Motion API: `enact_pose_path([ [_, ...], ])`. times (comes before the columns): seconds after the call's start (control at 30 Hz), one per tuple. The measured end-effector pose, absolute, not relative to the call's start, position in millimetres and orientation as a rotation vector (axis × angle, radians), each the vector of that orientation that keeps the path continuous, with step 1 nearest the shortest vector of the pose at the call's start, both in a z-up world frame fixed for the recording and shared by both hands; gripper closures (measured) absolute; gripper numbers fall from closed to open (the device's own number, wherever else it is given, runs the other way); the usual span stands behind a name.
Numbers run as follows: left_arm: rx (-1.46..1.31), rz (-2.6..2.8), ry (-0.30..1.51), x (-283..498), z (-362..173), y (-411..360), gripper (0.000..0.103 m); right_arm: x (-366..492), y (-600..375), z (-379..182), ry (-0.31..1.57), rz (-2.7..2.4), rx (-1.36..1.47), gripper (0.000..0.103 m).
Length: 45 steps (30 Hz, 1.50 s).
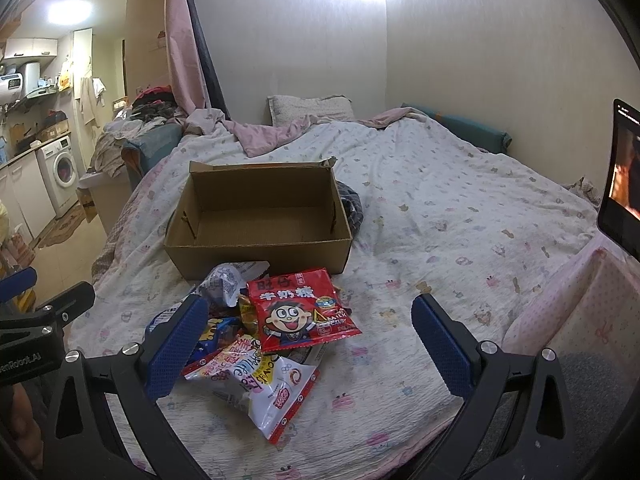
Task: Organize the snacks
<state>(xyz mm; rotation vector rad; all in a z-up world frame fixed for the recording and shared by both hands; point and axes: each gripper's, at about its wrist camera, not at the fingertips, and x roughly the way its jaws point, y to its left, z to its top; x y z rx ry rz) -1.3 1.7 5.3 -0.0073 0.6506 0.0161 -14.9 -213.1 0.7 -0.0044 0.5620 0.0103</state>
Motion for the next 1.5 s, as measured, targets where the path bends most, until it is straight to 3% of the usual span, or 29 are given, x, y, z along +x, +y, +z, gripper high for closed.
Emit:
enact_pose_path([
  [1.5, -0.011, 0.016, 0.65, -1.6, 4.9, 1.1, 0.0, -18.1, -207.9, 1.5, 0.567, 0.021, -0.003, 0.0],
])
